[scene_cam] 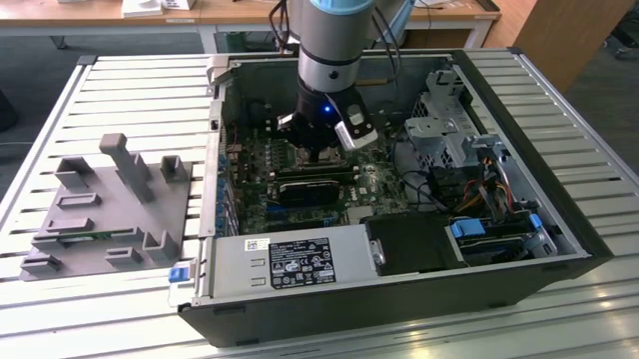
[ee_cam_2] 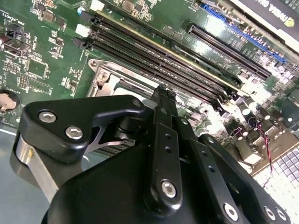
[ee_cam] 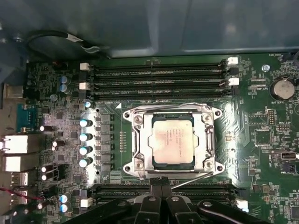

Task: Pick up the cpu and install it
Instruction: 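Install the second cpu locking lever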

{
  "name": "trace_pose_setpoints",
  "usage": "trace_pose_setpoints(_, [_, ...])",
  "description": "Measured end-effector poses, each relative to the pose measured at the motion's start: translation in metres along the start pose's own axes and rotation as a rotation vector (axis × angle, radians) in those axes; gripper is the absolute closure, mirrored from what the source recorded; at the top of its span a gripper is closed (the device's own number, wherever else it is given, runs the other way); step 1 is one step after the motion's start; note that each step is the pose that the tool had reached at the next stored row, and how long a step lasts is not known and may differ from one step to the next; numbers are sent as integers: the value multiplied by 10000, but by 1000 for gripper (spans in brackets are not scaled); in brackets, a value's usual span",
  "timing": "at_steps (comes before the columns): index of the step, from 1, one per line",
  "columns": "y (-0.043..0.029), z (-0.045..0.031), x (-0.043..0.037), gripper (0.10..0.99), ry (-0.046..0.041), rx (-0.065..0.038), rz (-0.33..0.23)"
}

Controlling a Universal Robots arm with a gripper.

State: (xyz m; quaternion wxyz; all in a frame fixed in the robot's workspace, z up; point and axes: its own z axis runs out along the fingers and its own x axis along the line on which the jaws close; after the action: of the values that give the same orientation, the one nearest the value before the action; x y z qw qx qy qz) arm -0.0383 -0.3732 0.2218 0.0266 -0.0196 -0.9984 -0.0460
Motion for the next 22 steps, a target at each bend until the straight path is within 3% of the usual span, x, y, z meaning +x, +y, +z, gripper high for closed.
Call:
trace_pose_setpoints(6, [-63, 11, 37, 980, 4, -142, -6])
trace_pose_setpoints(12, [-95, 20, 67, 980, 7, -211, -10])
trace_pose_setpoints(22, [-107, 111, 150, 980, 9, -254, -10])
